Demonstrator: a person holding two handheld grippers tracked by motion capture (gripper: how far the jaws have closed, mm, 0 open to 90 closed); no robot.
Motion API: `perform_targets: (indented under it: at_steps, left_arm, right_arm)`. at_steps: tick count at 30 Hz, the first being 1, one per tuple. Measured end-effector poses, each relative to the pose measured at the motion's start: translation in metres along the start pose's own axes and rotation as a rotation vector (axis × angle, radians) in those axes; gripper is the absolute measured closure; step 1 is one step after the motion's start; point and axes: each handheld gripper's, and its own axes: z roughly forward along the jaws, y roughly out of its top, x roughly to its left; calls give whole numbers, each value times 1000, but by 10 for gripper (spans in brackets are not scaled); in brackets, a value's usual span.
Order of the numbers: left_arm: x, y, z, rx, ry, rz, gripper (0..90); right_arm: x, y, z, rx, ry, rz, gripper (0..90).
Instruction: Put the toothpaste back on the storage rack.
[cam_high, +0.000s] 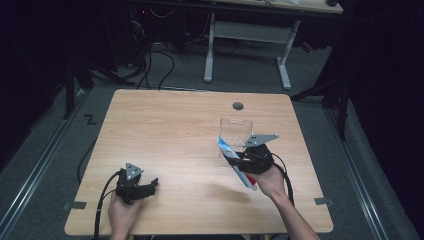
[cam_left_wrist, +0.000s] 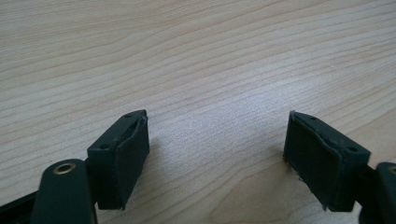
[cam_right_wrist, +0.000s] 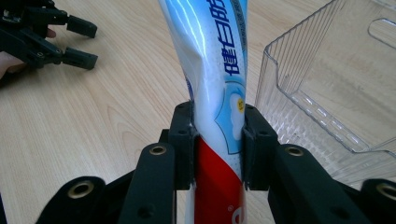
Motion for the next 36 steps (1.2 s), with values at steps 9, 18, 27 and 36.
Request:
perform_targets:
  at_steps: [9,18,27,36]
  left_arm:
    - [0,0,0,0,0,0,227]
    - [0,0,0,0,-1,0,227]
    - [0,0,0,0,-1,0,227]
    - [0,0,0,0,0,1,226]
  right_arm:
    - [-2,5,-6,-12,-16,-13,700]
    - [-4,9,-9,-29,-21,-6,701]
    - [-10,11,-15,-54,-26,25,701]
    - [-16,18,-23,-81,-33,30,700]
